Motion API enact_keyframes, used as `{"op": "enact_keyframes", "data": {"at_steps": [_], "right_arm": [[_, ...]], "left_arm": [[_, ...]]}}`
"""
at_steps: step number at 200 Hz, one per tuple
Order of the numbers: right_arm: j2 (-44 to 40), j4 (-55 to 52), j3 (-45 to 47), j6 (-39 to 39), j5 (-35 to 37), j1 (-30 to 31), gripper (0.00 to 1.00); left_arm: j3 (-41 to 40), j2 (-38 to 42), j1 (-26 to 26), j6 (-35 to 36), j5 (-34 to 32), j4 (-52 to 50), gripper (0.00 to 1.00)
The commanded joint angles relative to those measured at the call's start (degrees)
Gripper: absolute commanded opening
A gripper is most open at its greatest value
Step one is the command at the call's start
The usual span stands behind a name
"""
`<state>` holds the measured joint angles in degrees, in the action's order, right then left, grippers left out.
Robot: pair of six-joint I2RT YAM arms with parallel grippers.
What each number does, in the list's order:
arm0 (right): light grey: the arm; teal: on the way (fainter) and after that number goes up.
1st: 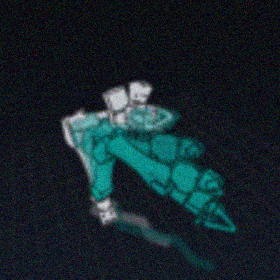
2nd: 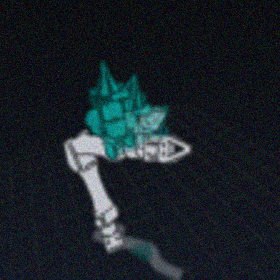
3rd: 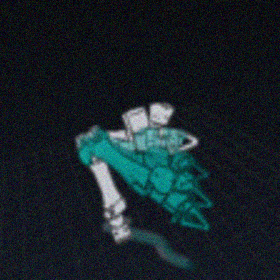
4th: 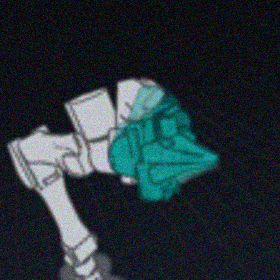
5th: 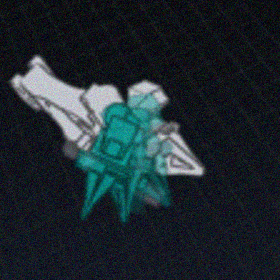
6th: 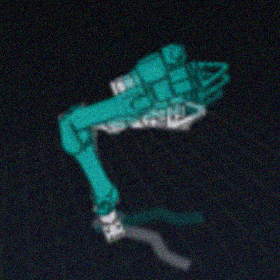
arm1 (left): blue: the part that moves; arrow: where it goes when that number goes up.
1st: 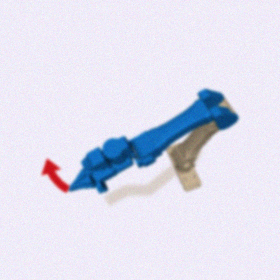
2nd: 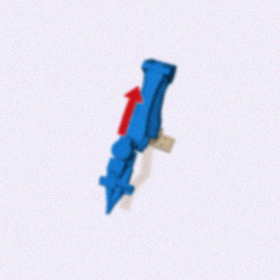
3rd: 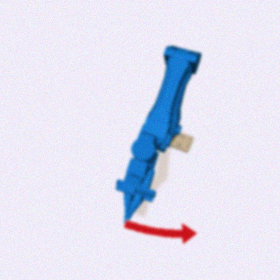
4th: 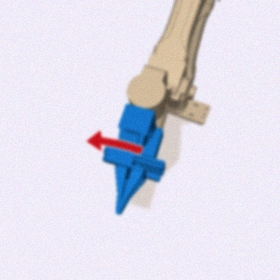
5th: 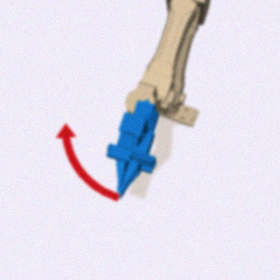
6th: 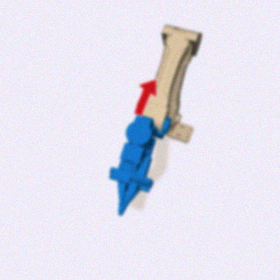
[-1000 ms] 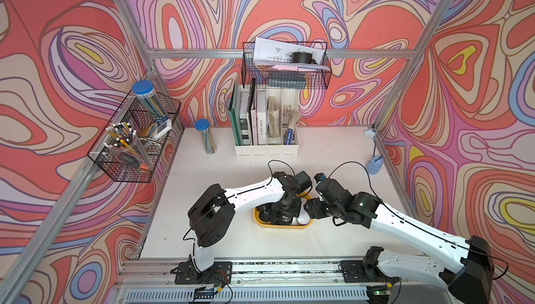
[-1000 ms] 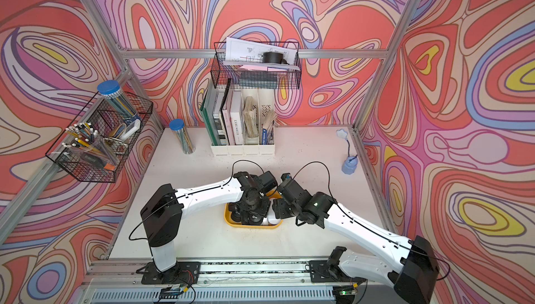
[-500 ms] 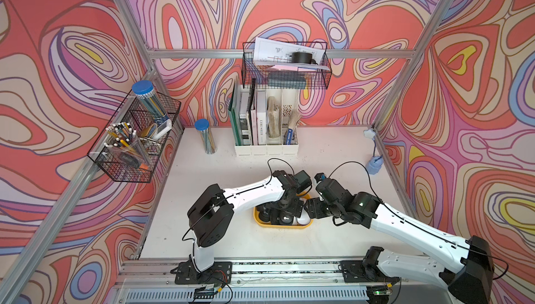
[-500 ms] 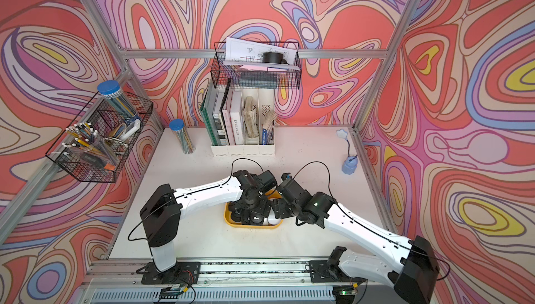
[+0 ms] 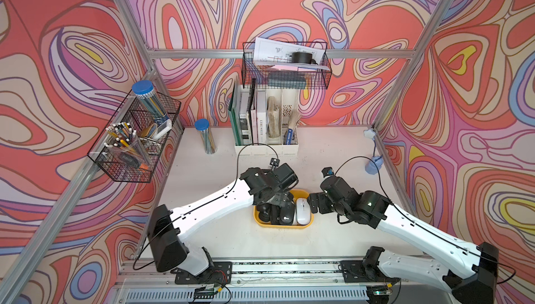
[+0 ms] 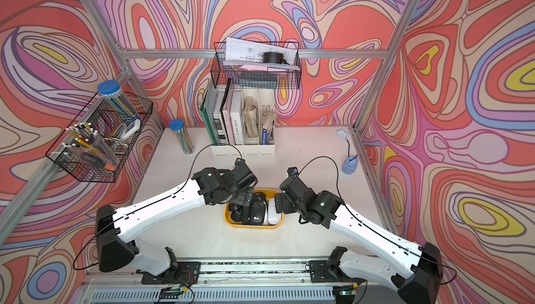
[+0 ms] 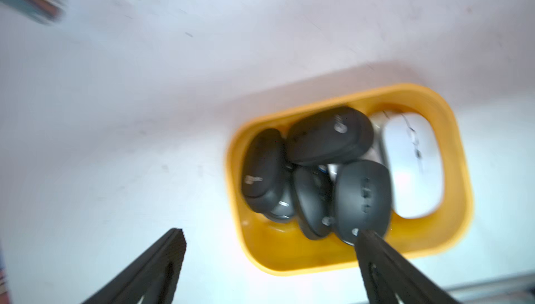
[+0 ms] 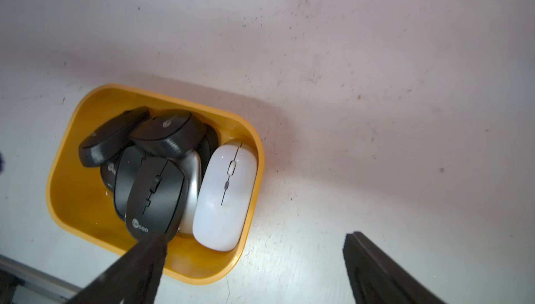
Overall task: Put the mouse in the storage box
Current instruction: Place the mouse in the storage box, then reset both arms
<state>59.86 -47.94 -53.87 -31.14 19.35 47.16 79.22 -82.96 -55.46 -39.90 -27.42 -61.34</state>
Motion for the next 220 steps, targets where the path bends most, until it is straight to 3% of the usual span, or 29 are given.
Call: {"op": "enact_keyframes", "data": {"at_steps": [1, 4, 7, 26, 39, 48, 58, 67, 79, 89, 97, 125, 156, 173, 187, 207, 220], "right_arm": [[1.6, -2.1, -4.7, 1.5, 14.9, -0.2, 0.98], [2.5, -2.4, -5.4, 1.8, 16.7, -0.2, 0.98], [3.3, -2.6, -6.0, 2.1, 18.5, -0.3, 0.98], [9.6, -2.5, -10.0, 8.0, 26.1, -0.3, 0.98], [12.5, -1.6, -12.2, 8.8, 32.9, -0.2, 0.98], [11.8, 3.8, -11.9, 12.9, 33.5, -0.2, 0.98], [8.7, 14.8, -9.0, 20.6, 31.0, -0.3, 0.98], [5.1, 26.9, -4.4, 26.1, 29.4, -1.0, 0.98], [1.3, 45.9, 4.3, 31.5, 23.9, -5.1, 0.98], [0.3, 58.3, 10.7, 32.6, 17.1, -10.6, 0.98], [1.2, 62.6, 13.6, 32.7, 12.3, -14.4, 0.98], [8.2, 66.9, 16.0, 33.1, 7.6, -23.4, 0.98], [13.9, 73.7, 19.8, 31.5, 3.9, -31.0, 0.98], [16.7, 76.3, 22.1, 28.9, -2.7, -36.6, 0.98], [18.7, 80.4, 24.6, 31.7, -8.2, -39.6, 0.98], [20.8, 84.2, 26.8, 37.1, -10.1, -40.3, 0.98], [22.0, 83.8, 26.5, 35.1, -10.6, -40.3, 0.98]], "left_arm": [[-2.2, 4.6, 1.0, 0.6, -22.4, -5.2, 0.86], [-2.2, 5.2, 1.3, 0.9, -23.7, -5.2, 0.96], [-2.3, 5.8, 1.6, 1.0, -24.8, -5.2, 0.98], [-2.9, 8.5, 4.0, 0.4, -30.4, -4.6, 0.99], [-4.0, 10.2, 6.9, 1.8, -30.7, -1.9, 0.99], [-5.0, 11.6, 8.7, 1.8, -31.1, -0.3, 0.99], [-7.0, 13.7, 10.2, 4.1, -32.0, 4.0, 0.99], [-9.9, 16.2, 11.5, 10.8, -31.0, 11.6, 0.99], [-14.8, 20.6, 15.1, 21.8, -21.9, 23.6, 0.99], [-19.0, 24.3, 19.9, 29.5, -7.1, 33.0, 0.98], [-23.5, 26.7, 23.9, 33.1, 0.9, 40.3, 0.98], [-36.3, 28.2, 37.9, 31.3, 16.5, 61.2, 0.99], [-41.1, 19.8, 45.8, 31.6, 20.4, 69.5, 0.99], [-45.2, 16.7, 46.6, 37.8, 17.6, 77.7, 0.99], [-47.8, 14.0, 47.5, 40.3, 15.3, 82.9, 0.99], [-49.2, 8.6, 48.0, 40.8, 13.7, 88.3, 0.99], [-50.2, 4.5, 47.9, 42.3, 13.9, 92.1, 0.99]]}}
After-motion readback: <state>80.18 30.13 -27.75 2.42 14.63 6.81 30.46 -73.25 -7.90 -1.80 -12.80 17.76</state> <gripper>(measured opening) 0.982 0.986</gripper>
